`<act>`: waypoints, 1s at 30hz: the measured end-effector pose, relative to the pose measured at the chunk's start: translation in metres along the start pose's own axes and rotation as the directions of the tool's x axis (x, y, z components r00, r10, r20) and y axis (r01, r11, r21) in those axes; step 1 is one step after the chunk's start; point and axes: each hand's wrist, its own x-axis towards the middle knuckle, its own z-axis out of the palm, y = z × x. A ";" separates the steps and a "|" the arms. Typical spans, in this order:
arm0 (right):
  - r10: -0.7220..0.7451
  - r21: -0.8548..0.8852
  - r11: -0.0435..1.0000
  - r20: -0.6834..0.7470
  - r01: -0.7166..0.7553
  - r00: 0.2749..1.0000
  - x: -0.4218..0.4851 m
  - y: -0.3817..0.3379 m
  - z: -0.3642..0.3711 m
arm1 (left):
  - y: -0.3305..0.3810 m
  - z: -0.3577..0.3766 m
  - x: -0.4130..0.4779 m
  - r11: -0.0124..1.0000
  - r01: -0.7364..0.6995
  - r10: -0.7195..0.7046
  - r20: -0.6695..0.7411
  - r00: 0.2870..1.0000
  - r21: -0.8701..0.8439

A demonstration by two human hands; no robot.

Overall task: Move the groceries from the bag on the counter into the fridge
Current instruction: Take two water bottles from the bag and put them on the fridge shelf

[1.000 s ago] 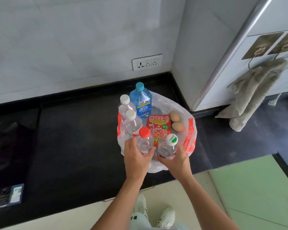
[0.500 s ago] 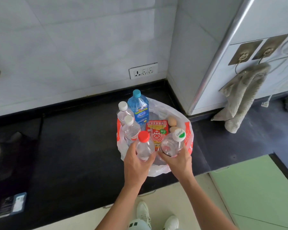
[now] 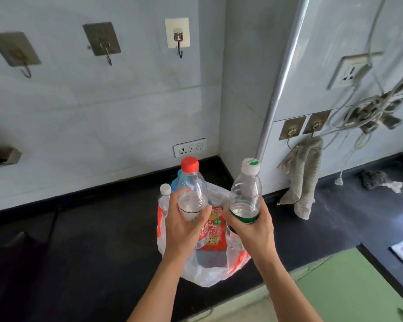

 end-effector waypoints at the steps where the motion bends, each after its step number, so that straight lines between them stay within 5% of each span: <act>1: -0.003 0.010 1.000 0.003 0.003 1.000 0.001 -0.007 0.000 | 0.004 0.000 0.001 1.000 -0.011 0.011 0.010 1.000 0.005; 11: -0.032 -0.018 0.999 0.053 0.033 0.998 -0.003 -0.029 0.030 | 0.000 -0.025 -0.002 0.999 0.048 -0.048 0.019 0.999 -0.024; 20: -0.085 0.015 0.996 0.245 0.083 0.966 -0.001 -0.042 0.076 | 0.002 -0.071 -0.009 0.995 0.096 -0.094 -0.197 0.976 0.002; 25: -0.116 0.046 0.993 0.455 0.107 0.883 0.001 -0.044 0.099 | 0.010 -0.088 -0.033 0.988 0.152 -0.134 -0.417 0.899 0.010; 30: -0.162 0.093 0.987 0.650 0.134 0.743 -0.017 -0.046 0.115 | 0.013 -0.098 -0.079 0.971 0.240 -0.190 -0.635 0.749 -0.007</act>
